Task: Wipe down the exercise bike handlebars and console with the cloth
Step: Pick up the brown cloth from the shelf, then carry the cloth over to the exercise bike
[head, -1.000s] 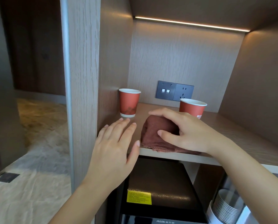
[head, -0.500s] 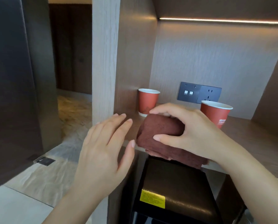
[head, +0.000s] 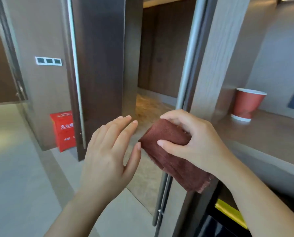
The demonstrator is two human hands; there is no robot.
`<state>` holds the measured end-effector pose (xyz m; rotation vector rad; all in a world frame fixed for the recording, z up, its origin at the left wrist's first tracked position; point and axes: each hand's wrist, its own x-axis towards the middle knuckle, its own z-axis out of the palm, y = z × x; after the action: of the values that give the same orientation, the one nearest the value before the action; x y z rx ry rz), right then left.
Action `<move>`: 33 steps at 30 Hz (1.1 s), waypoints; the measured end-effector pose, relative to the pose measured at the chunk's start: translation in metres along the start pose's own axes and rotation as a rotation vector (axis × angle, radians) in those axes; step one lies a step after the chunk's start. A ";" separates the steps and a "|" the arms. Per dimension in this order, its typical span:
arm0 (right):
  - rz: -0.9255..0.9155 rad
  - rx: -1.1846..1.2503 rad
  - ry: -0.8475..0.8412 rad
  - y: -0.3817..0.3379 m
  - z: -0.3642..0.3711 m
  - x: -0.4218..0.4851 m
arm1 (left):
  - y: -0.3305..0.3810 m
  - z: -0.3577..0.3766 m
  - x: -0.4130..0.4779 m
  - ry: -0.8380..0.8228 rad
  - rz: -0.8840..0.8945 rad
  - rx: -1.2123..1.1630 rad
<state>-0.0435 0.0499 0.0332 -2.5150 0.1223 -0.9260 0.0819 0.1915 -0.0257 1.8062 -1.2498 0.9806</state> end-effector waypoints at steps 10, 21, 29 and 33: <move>-0.228 0.204 -0.144 -0.117 0.162 0.043 | -0.108 -0.151 -0.082 -0.038 -0.253 0.367; -0.479 0.537 -0.399 -0.315 0.347 0.030 | -0.180 -0.350 -0.218 -0.031 -0.620 0.776; -0.649 0.689 -0.653 -0.450 0.460 0.003 | -0.205 -0.470 -0.306 0.050 -0.835 1.062; -0.731 0.752 -0.742 -0.518 0.519 0.000 | -0.233 -0.523 -0.343 0.083 -0.928 1.172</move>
<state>0.2487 0.7126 -0.0842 -1.9770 -1.1925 -0.1164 0.1256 0.8503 -0.1231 2.6947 0.4719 1.2388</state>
